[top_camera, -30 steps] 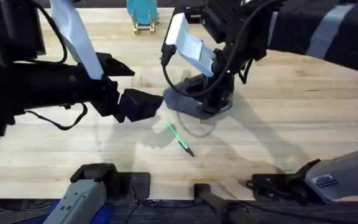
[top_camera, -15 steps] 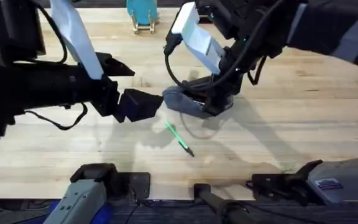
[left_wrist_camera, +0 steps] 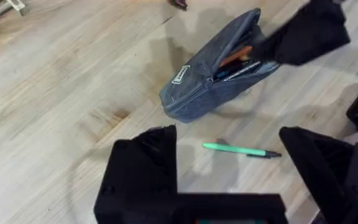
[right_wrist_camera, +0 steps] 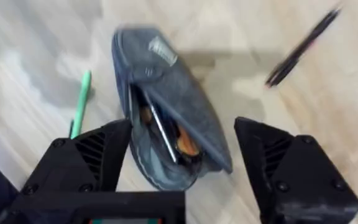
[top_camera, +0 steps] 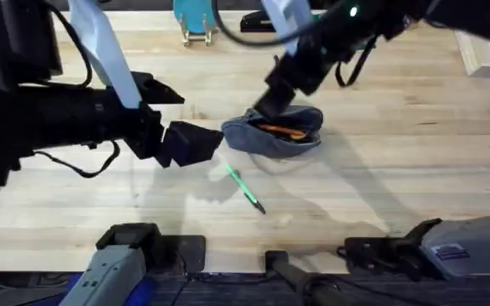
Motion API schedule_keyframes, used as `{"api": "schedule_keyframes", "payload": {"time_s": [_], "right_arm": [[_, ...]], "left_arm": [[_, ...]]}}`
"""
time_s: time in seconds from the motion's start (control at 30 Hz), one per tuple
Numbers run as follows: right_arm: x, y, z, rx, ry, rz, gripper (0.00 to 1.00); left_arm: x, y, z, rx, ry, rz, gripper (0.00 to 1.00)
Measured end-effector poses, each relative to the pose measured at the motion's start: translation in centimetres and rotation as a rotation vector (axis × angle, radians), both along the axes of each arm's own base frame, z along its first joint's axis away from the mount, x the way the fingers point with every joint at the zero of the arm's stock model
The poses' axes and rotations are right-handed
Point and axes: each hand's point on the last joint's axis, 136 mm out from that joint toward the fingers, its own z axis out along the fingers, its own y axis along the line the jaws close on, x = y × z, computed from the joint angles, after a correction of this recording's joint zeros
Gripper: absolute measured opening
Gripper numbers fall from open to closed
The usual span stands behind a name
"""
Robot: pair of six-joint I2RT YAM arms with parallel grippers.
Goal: Unzip the bag, pick up the pens from the table one at a time and place them inside, then zip the bag closed.
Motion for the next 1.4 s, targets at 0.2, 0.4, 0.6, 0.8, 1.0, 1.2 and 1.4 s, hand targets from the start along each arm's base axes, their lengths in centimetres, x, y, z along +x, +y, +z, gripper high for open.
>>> {"api": "schedule_keyframes", "payload": {"time_s": [0.2, 0.4, 0.6, 0.8, 1.0, 1.2, 1.4], "right_arm": [[2.4, 0.9, 3.0, 0.075, -0.081, -0.121, 0.998], [2.8, -0.2, 2.8, 0.055, -0.072, -0.243, 0.998], [3.7, -0.1, 3.2, 0.073, -0.103, -0.279, 0.998], [5.5, -0.8, 3.4, 0.083, -0.142, -0.351, 0.997], [7.5, -2.5, 1.6, 0.063, -0.118, -0.444, 0.997], [9.3, -3.4, 0.0, 0.055, -0.104, -0.495, 0.996], [11.4, -3.6, -2.1, 0.059, -0.102, -0.533, 0.996]], "left_arm": [[0.0, 0.0, 0.0, 0.0, 0.0, 0.0, 0.996], [0.0, 0.0, 0.0, 0.0, 0.0, 0.0, 0.995], [0.0, 0.0, 0.0, 0.0, 0.0, 0.0, 0.995], [0.0, 0.0, 0.0, 0.0, 0.0, 0.0, 0.995], [0.0, 0.0, 0.0, 0.0, 0.0, 0.0, 0.995], [0.0, 0.0, 0.0, 0.0, 0.0, 0.0, 0.995], [0.0, 0.0, 0.0, 0.0, 0.0, 0.0, 0.995]]}}
